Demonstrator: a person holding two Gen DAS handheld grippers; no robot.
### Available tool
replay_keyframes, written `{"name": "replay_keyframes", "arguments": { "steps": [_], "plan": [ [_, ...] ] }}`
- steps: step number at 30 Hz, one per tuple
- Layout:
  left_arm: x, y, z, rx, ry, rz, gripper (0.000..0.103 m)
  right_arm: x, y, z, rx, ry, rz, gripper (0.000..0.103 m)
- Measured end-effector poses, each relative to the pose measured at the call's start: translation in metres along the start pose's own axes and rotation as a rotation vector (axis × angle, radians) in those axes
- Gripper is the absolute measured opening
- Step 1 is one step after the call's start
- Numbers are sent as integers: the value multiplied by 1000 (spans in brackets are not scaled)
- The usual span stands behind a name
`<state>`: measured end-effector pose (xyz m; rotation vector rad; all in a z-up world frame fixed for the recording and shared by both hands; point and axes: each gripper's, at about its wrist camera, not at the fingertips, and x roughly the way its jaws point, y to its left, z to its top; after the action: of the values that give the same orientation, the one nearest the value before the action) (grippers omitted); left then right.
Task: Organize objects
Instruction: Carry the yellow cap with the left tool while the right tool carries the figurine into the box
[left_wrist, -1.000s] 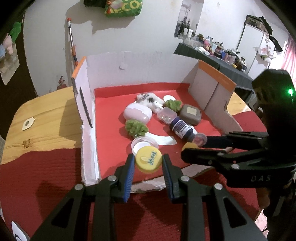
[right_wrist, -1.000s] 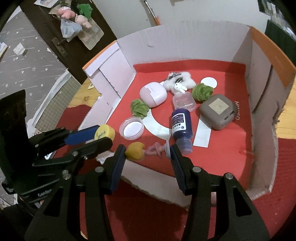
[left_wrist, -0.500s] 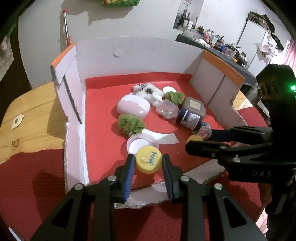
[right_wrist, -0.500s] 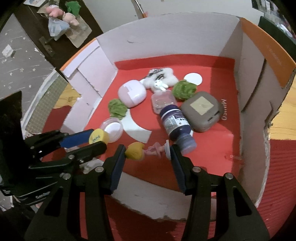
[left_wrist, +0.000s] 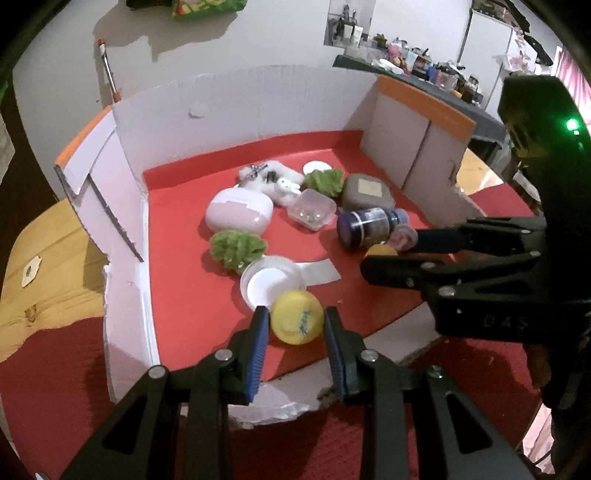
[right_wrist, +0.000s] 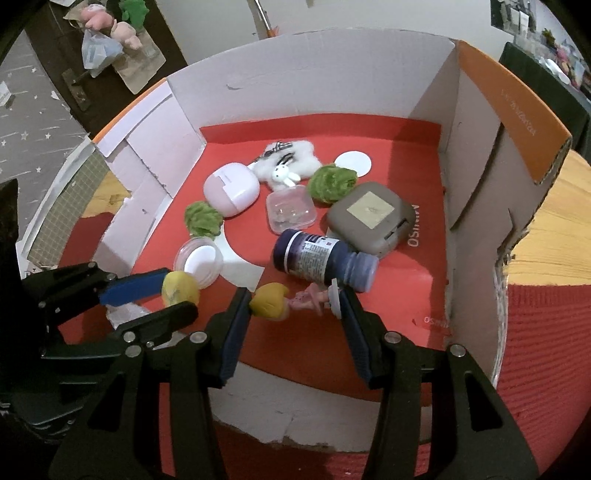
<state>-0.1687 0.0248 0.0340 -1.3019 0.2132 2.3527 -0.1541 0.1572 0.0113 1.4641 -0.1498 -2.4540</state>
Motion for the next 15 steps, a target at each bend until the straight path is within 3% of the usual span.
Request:
{"name": "replay_keyframes", "arguments": {
  "steps": [6,15],
  "plan": [
    [4,8,6,-30,3,17,32,1,1,1,0,-4,-8,48],
    [10,6,7,-41,-37,58,32,6,8,0,-35,-49,-102,48]
  ]
}}
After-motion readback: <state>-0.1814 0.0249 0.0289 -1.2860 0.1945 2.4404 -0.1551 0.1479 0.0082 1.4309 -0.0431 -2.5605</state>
